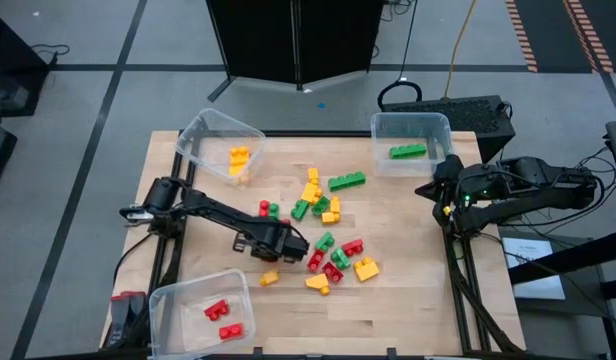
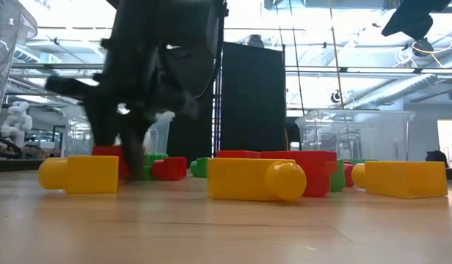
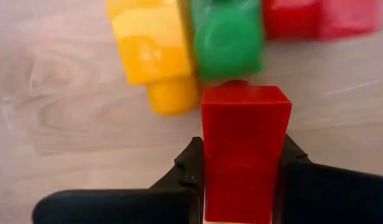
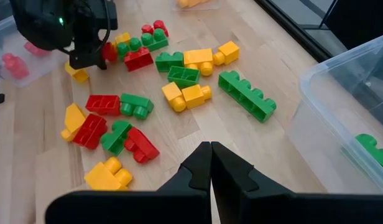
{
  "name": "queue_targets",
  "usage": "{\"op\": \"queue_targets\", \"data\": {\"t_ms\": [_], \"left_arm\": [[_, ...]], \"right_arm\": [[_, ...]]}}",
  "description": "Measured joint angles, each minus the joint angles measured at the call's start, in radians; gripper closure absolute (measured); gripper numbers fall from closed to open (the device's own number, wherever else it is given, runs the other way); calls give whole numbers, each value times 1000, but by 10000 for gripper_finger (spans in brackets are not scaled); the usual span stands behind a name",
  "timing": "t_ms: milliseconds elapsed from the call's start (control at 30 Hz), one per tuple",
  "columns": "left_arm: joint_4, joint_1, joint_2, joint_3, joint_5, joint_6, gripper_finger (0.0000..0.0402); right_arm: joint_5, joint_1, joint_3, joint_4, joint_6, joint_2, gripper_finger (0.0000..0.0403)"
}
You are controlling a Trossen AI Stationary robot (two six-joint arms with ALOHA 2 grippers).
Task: Sort blocks
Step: Put the red game piece into the bottom transparent bin
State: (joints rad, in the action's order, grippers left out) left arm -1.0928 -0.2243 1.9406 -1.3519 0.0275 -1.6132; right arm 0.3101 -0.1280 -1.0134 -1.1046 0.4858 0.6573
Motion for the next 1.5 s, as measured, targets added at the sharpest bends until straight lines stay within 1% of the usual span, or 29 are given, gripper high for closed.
{"op": "queue_targets", "data": {"t_ms": [167,267,400,533,600,667,833,967,1033,1100,1167,1333,1400,1500], "left_arm": [[-28,11,-60,-52,-8,41,362],[-72,18,-103,-103,-24,65,362],[-145,13,-166,-189,-54,156,362],[-204,-25,-237,-284,-63,276,362],[-228,-64,-273,-327,-40,313,362],[-252,-113,-304,-361,-18,305,362],[-262,-262,-372,-389,-10,174,362],[-296,-399,-377,-389,4,62,362],[-326,-462,-369,-389,29,23,363],[-349,-511,-356,-389,32,-2,363],[-357,-542,-345,-389,26,-3,363],[-340,-572,-326,-389,26,8,363],[-317,-581,-321,-389,26,33,345],[-322,-591,-305,-389,27,62,299]], "right_arm": [[2,0,0,0,1,0,397],[2,0,0,1,4,0,397],[2,0,0,6,4,0,397],[2,0,0,18,4,0,397],[2,0,0,24,4,0,397],[2,0,0,24,10,0,397],[2,0,0,24,23,0,397],[5,0,0,24,23,0,397],[12,0,0,27,23,0,397],[32,0,0,31,23,0,397],[37,0,0,31,23,0,397],[39,0,0,31,27,0,397],[38,0,0,31,27,0,397],[33,0,0,31,27,0,397]]}}
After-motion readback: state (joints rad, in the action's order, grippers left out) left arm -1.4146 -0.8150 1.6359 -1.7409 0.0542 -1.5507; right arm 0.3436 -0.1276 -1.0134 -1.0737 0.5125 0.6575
